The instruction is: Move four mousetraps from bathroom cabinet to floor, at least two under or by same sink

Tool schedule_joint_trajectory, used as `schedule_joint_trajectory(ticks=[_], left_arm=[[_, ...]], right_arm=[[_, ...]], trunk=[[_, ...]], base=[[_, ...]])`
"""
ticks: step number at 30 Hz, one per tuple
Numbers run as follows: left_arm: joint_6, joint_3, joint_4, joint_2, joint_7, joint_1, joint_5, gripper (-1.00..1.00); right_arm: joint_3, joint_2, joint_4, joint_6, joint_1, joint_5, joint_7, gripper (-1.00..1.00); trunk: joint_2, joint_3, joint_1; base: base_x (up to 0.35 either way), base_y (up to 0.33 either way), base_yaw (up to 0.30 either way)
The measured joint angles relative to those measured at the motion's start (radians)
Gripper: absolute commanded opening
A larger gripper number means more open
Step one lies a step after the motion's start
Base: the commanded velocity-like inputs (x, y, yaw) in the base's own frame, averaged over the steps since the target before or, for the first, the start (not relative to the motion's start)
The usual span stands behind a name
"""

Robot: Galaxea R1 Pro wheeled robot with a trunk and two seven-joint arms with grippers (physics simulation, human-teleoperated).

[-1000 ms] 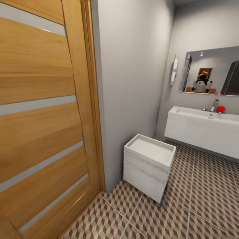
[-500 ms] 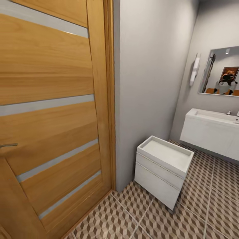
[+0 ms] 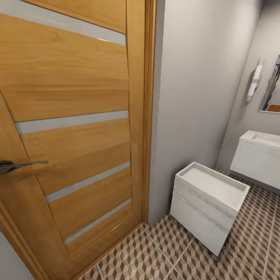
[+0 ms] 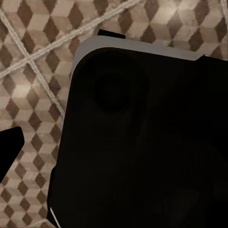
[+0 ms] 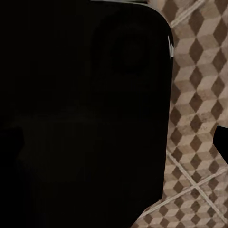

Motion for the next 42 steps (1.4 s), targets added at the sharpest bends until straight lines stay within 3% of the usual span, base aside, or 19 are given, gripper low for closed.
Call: schedule_joint_trajectory(ticks=[42], left_arm=[[0.0,0.0,-0.001,0.002,0.0,0.0,0.003,1.0]], right_arm=[[0.008,0.0,0.0,-0.005,0.0,0.006,0.0,1.0]], trunk=[[0.0,0.0,0.0]], base=[[0.0,0.0,0.263]])
